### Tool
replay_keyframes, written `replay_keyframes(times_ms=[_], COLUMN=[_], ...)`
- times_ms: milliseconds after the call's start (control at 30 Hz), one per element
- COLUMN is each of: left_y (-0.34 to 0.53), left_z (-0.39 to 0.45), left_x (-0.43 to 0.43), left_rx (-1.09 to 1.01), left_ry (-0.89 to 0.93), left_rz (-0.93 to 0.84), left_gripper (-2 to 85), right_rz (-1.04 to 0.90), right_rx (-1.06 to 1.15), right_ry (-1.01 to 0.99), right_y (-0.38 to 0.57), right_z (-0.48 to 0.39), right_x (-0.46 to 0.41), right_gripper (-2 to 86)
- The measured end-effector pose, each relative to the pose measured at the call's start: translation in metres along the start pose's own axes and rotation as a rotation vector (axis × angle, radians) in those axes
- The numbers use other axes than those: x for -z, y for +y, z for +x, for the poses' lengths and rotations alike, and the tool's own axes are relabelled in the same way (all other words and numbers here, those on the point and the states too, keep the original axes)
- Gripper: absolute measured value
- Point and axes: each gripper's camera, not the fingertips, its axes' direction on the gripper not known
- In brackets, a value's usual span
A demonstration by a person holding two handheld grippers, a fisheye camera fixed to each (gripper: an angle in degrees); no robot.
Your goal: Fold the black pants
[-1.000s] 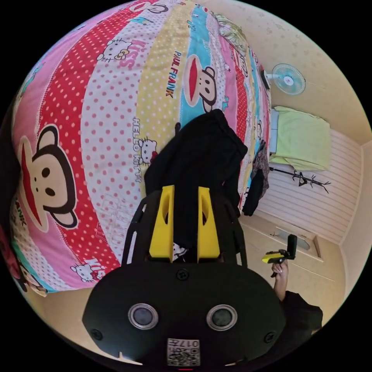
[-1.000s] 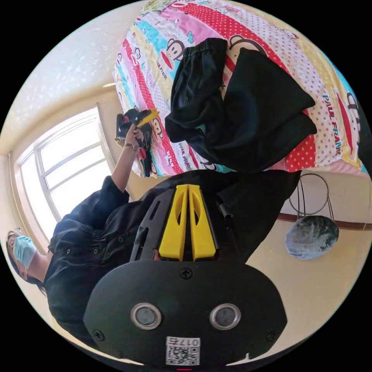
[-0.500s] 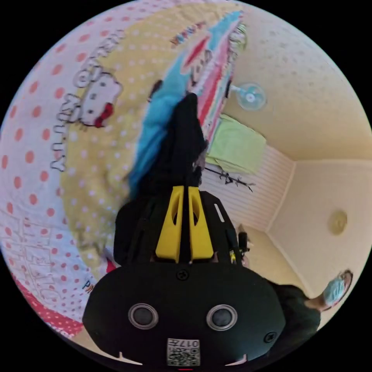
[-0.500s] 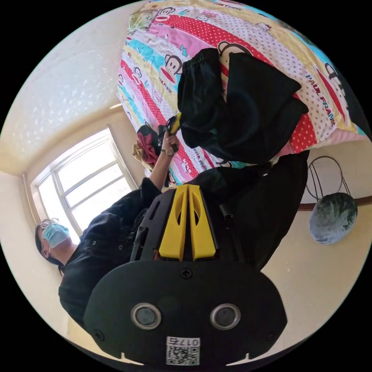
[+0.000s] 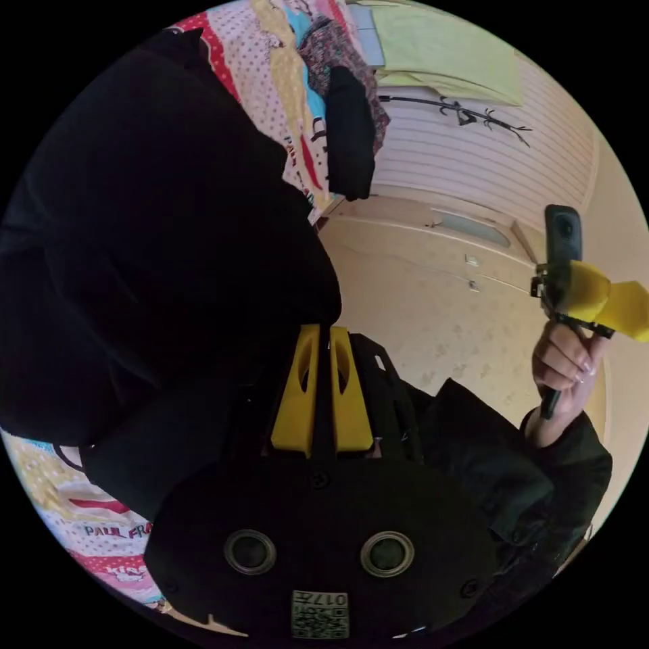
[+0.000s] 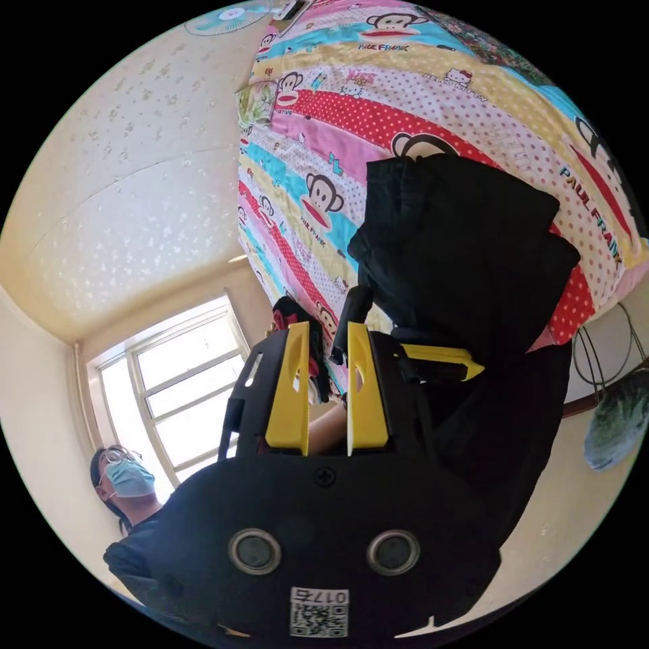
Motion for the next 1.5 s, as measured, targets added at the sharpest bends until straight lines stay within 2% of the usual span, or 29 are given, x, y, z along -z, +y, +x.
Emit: replay_keyframes(times_ms=[100, 167, 300, 367, 533, 600, 667, 700, 800, 933, 1033, 1233, 1400, 1500], left_y=[0.006, 0.009, 0.01, 0.012, 0.02, 0.022, 0.023, 0.023, 0.028, 0.069, 0.113, 0.198, 0.252, 0.265], left_z=[-0.012, -0.014, -0.012, -0.01, -0.005, -0.002, 0.003, 0.005, 0.005, -0.001, 0.002, -0.005, 0.006, 0.022], left_x=[-0.021, -0.025, -0.034, -0.041, -0.066, -0.074, -0.08, -0.083, -0.09, -0.079, -0.057, 0.002, 0.042, 0.056], left_rx=[0.047, 0.046, 0.024, 0.029, 0.079, 0.087, 0.098, 0.103, 0.085, 0.022, -0.065, -0.12, -0.219, -0.321], left_ry=[0.004, 0.022, 0.047, 0.038, 0.07, 0.086, 0.062, 0.045, 0.039, 0.053, 0.053, 0.053, 0.047, 0.079], left_rz=[0.051, 0.096, 0.187, 0.222, 0.371, 0.423, 0.456, 0.462, 0.46, 0.537, 0.628, 0.835, 1.004, 1.01], left_gripper=[3.2, 3.3, 3.3, 3.2, 3.1, 3.1, 3.2, 3.4, 4.4, 2.4, -0.1, 3.2, 4.0, 5.7], right_rz=[-0.048, -0.136, -0.21, -0.283, -0.511, -0.583, -0.598, -0.606, -0.597, -0.464, -0.329, -0.109, -0.012, 0.026], right_rx=[0.031, 0.116, 0.266, 0.341, 0.369, 0.37, 0.398, 0.414, 0.495, 0.641, 0.79, 1.089, 1.447, 1.656], right_ry=[0.156, 0.319, 0.492, 0.581, 0.767, 0.843, 1.026, 1.049, 0.988, 0.757, 0.727, 0.483, 0.499, 0.535], right_y=[-0.018, -0.04, -0.074, -0.1, -0.138, -0.141, -0.138, -0.136, -0.124, -0.086, -0.032, 0.111, 0.26, 0.354], right_z=[0.007, -0.001, -0.019, -0.025, -0.003, 0.014, 0.038, 0.041, 0.033, -0.018, -0.06, -0.142, -0.223, -0.263], right_x=[-0.032, -0.073, -0.143, -0.2, -0.324, -0.366, -0.406, -0.412, -0.413, -0.352, -0.303, -0.256, -0.27, -0.279], right_gripper=[12.1, 14.6, 16.7, 17.8, 23.2, 22.5, 15.7, 14.3, 5.4, 3.7, 2.8, 1.8, 1.5, 1.4])
